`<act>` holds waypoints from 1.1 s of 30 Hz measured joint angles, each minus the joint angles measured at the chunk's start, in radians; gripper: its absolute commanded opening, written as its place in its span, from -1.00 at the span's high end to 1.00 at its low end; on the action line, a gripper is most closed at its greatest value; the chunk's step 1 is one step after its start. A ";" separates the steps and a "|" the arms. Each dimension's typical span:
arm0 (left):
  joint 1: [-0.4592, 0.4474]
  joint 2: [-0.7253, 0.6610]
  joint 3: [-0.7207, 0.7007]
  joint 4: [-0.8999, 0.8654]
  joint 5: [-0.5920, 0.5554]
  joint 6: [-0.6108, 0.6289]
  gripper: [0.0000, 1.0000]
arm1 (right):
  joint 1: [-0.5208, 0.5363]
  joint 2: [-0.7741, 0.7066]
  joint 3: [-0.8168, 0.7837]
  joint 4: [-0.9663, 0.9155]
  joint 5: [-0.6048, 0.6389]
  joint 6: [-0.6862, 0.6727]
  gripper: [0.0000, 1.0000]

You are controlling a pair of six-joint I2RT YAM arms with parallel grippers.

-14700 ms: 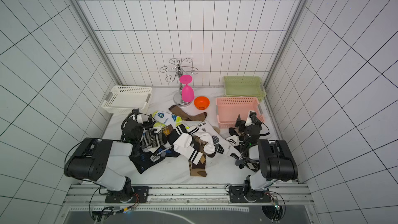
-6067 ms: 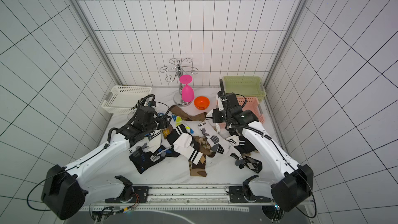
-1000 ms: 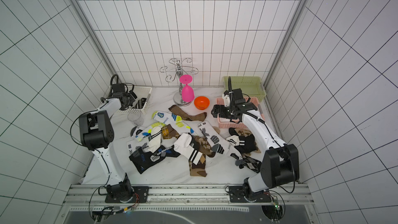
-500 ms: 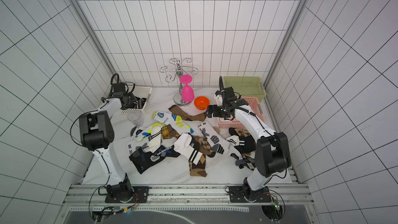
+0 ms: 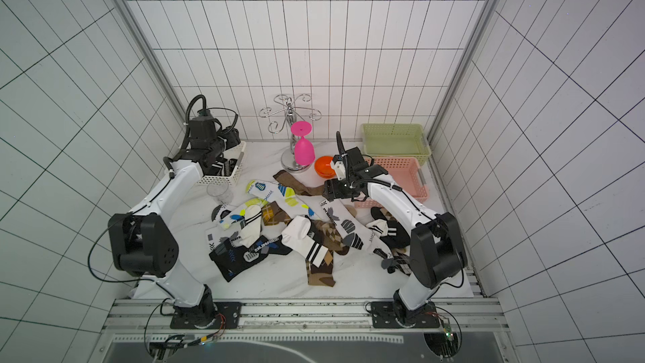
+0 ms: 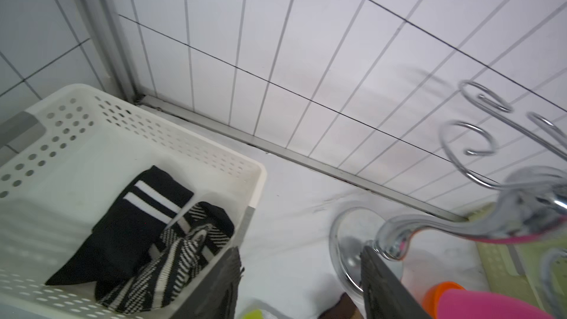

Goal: Sort the socks into the basket by color
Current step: Place the sock in the bin, then pick up the sock at the center of the board.

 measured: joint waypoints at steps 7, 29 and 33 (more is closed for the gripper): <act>-0.225 -0.126 -0.163 -0.007 0.026 0.008 -0.27 | -0.001 -0.047 -0.167 0.009 0.123 0.034 -0.77; -0.595 -0.493 -0.514 -0.066 -0.071 -0.098 -0.26 | -0.021 -0.166 -0.391 0.095 0.165 0.044 0.37; -0.655 -0.478 -0.504 -0.101 -0.110 -0.090 -0.27 | -0.021 -0.213 -0.396 0.095 0.147 0.053 0.71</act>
